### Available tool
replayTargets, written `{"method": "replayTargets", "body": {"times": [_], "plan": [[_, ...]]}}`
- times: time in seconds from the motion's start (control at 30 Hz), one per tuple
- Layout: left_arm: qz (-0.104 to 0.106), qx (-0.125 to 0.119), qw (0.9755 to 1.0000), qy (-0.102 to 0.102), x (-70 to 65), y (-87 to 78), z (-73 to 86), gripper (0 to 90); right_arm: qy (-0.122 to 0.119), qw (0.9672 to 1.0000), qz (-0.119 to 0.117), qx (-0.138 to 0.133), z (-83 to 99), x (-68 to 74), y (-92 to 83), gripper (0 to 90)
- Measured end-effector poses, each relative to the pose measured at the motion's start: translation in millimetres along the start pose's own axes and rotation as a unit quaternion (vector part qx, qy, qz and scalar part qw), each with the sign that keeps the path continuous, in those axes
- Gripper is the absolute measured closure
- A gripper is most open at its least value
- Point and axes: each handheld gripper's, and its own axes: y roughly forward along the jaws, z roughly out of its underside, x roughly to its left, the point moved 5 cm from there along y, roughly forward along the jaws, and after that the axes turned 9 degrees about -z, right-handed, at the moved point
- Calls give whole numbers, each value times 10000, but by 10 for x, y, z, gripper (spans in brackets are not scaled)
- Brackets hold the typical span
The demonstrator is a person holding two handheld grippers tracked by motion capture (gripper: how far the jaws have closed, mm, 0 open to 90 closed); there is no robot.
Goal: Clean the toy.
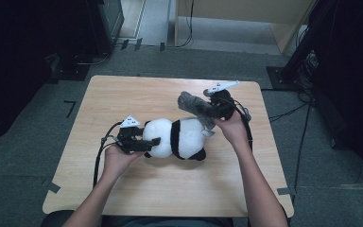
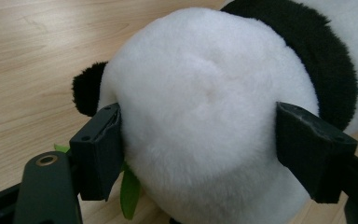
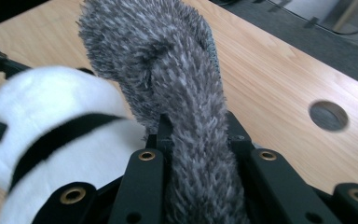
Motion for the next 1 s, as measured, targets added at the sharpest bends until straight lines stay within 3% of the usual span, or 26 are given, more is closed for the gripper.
{"method": "replayTargets", "body": {"times": [0.2, 0.57, 1.0], "plan": [[-23, -56, 10000, 15, -4, -4, 16, 211, -183, 9991, -161, 343, -192, 97, 271, 750], [-83, -70, 9999, -29, -35, -17, 12, 247, -410, 9956, -426, 734, -429, 326, 696, 749], [-172, -100, 9998, 16, -45, -20, 18, 303, -693, 9871, -867, 1152, -519, 691, 1201, 750]]}}
